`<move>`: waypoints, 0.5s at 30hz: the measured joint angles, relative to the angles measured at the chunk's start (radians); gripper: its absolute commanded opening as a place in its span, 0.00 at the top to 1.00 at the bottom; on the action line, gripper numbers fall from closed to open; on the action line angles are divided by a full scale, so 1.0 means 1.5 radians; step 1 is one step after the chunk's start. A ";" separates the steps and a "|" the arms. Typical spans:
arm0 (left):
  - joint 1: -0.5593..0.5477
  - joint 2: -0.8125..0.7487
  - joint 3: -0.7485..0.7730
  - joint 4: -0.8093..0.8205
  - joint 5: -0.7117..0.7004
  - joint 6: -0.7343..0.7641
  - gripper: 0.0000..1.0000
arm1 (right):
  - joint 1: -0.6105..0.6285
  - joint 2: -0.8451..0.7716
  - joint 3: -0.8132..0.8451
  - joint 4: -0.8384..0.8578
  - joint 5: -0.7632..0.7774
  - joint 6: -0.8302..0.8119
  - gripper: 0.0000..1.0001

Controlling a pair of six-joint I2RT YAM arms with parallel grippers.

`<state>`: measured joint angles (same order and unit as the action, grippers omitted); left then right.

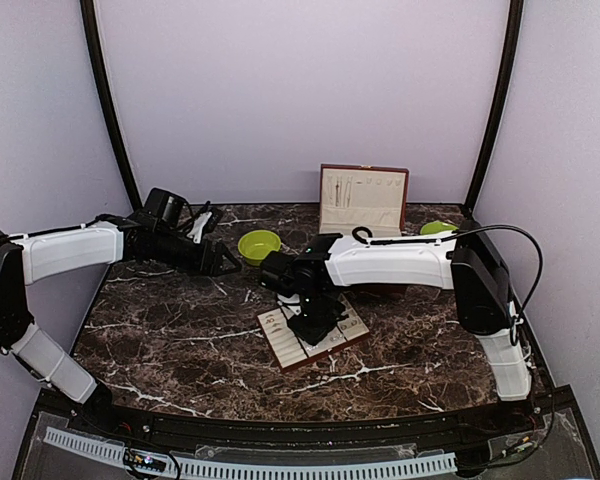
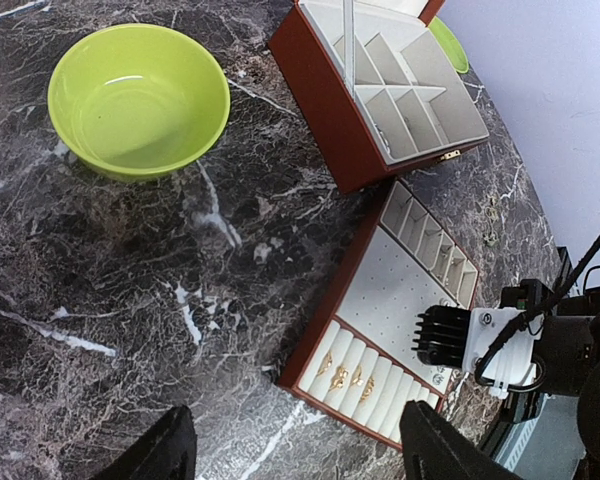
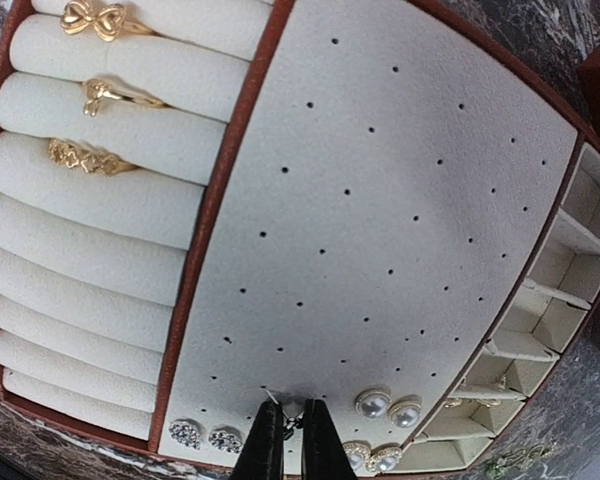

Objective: Organize the mixed jewelry
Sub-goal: Place the earring in the earring holder.

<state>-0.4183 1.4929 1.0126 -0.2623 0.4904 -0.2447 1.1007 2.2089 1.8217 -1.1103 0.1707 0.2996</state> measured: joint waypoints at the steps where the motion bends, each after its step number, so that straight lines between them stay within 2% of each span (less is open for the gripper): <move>1: 0.000 0.000 0.000 0.000 0.000 0.000 0.28 | 0.000 0.000 0.000 -0.001 0.002 -0.001 0.96; 15: 0.000 0.000 0.000 0.000 0.000 -0.002 0.27 | 0.000 0.004 0.005 -0.008 0.004 -0.005 0.96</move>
<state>-0.4183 1.4929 1.0126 -0.2623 0.4908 -0.2474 1.1007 2.2147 1.8290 -1.1221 0.1768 0.2920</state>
